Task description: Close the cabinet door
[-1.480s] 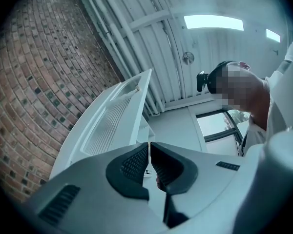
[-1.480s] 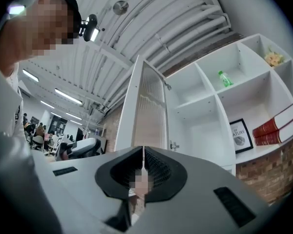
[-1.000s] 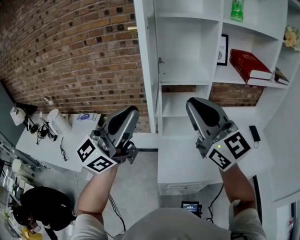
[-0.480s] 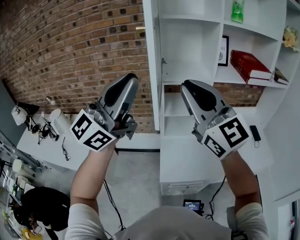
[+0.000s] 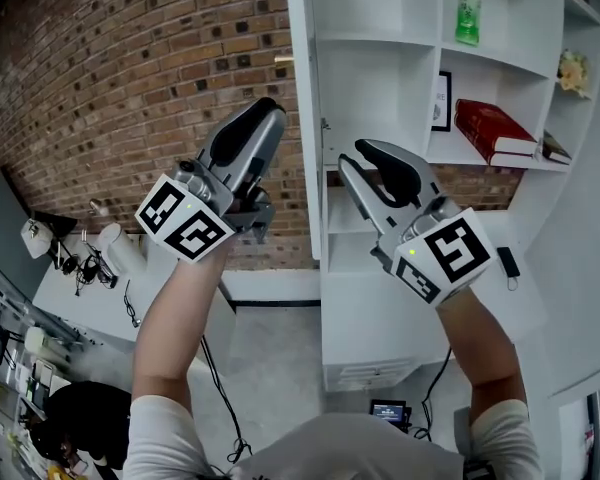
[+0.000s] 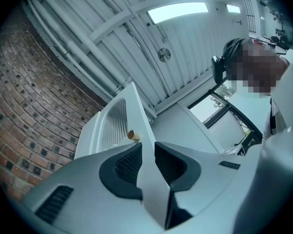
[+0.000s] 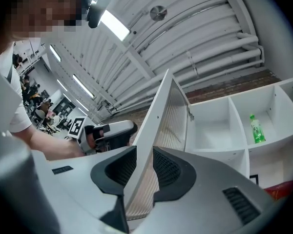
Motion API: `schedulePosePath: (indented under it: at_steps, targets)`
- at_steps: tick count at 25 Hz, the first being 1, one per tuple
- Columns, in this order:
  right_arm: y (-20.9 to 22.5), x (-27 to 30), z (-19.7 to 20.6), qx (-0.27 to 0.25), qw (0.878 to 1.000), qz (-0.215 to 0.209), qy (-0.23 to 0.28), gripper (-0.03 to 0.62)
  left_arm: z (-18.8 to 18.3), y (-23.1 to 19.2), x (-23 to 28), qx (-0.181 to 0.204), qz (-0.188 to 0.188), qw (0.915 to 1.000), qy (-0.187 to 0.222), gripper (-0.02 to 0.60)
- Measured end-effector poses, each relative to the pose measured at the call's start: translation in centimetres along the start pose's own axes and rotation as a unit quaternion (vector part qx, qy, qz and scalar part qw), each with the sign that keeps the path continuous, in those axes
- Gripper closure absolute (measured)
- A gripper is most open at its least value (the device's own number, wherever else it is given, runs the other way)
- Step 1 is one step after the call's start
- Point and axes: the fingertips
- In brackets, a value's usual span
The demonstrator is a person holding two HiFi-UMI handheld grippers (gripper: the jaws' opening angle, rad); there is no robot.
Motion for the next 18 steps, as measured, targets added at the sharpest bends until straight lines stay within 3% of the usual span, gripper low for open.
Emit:
schedulePosePath:
  at_steps: [6,18]
  targets:
    - [-1.2,2.1,-0.6,-0.018,1.0,-0.016,0.0,0.476,-1.1,-2.4,1.8,-0.002,-0.001,0.9999,0.01,0.465]
    - [-1.4,3.6,-0.7,-0.025,0.999,-0.021,0.008,0.471,-1.1,-3.8,4.8,-0.055,0.047,0.997,0.027,0.462]
Point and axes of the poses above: the fingertips, and each gripper's own axes: x forward along the fingers, y to its right, z out of its underside, and after that the axes turned 12 degrees about x, right-handed
